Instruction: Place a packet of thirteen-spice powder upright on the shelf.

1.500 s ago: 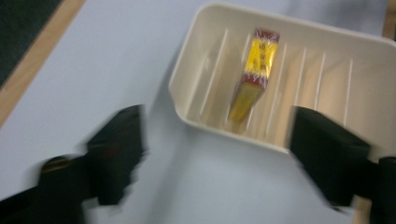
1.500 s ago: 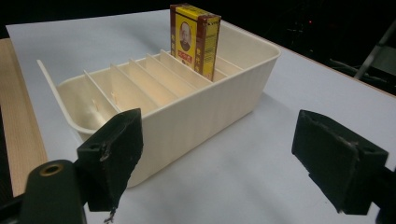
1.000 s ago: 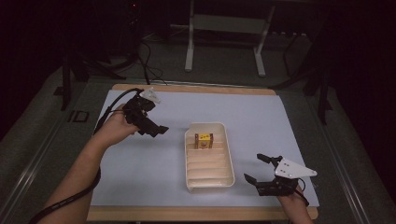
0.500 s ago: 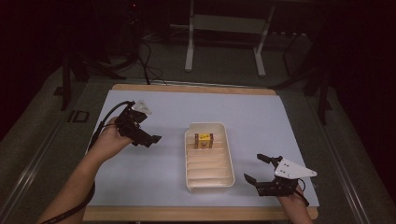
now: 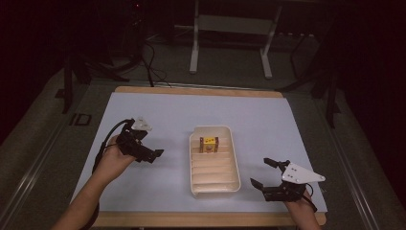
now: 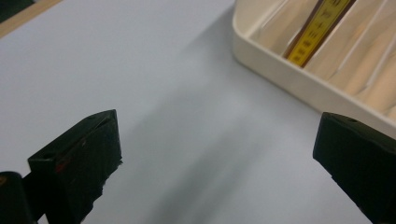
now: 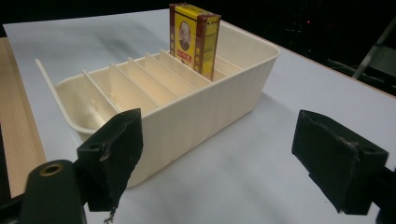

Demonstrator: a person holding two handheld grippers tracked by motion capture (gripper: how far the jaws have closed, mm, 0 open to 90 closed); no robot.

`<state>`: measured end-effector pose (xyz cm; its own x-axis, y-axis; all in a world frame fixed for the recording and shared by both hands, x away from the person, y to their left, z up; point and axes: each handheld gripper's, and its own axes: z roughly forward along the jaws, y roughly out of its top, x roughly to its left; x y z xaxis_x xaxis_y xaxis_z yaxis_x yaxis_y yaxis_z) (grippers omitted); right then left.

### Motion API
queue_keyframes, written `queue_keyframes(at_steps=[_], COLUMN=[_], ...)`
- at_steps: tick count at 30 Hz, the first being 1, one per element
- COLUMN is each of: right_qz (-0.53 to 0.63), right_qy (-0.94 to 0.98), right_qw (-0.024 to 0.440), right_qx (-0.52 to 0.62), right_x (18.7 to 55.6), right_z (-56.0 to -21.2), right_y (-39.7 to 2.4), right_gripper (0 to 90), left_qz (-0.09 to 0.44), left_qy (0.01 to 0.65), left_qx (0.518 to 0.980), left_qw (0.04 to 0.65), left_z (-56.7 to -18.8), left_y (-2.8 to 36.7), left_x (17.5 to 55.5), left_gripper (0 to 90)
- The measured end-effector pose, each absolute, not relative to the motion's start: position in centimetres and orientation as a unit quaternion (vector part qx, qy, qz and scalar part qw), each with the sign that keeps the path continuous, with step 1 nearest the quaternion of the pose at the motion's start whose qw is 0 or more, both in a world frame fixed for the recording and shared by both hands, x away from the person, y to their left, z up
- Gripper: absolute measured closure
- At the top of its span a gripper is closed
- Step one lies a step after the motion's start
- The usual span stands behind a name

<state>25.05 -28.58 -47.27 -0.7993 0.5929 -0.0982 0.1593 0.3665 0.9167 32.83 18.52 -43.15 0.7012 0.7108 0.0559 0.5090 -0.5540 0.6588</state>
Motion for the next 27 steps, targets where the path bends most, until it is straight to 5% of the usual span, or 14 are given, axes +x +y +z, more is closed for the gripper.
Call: queue_keyframes(at_steps=[27], right_qz=[0.513], right_qy=[0.792], right_qw=[0.220], right_qx=[0.249], right_x=[25.0], right_z=[-47.3], right_y=[-28.9], right_gripper=[16.5], left_qz=[0.179], left_qy=[0.383], left_qx=[0.840], left_qw=[0.340], left_z=[-45.9], left_y=[18.5], left_x=[27.8], left_gripper=[1.5])
